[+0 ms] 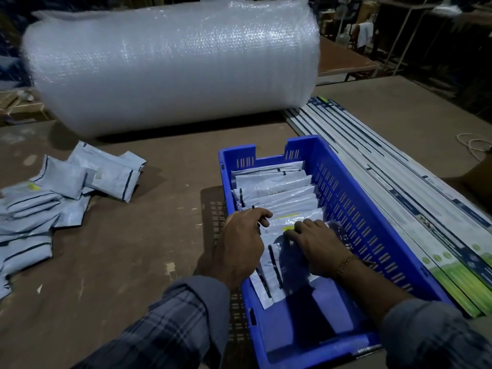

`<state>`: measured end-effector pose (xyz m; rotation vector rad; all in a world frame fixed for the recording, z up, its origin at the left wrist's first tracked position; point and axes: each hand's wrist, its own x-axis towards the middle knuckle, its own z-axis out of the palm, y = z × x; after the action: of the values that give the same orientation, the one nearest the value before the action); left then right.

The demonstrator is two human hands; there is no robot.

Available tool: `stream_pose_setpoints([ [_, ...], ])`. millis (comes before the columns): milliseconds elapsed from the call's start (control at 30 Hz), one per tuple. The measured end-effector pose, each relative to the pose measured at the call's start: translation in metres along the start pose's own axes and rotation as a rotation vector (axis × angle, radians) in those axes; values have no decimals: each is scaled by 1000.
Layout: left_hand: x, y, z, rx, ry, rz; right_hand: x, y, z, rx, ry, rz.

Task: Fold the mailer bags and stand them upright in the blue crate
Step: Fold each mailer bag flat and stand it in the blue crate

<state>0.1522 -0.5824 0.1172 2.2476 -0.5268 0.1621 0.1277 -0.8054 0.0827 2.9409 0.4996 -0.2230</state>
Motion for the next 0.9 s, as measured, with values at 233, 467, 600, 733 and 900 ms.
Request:
stream_pose_setpoints([
  [233,0,-4,2,8,-1,7,4,-5,8,26,-105,-20],
  [467,1,-4,2,-31,4,24,5,-5,-2,88,10,18],
  [600,0,-4,1,-46,16,27,8,-5,-1,150,147,49],
  [733,0,-4,1,-38,20,30,14,-3,8,106,121,36],
  [900,1,-3,1,-12,25,36,17,2,8,-56,161,10],
])
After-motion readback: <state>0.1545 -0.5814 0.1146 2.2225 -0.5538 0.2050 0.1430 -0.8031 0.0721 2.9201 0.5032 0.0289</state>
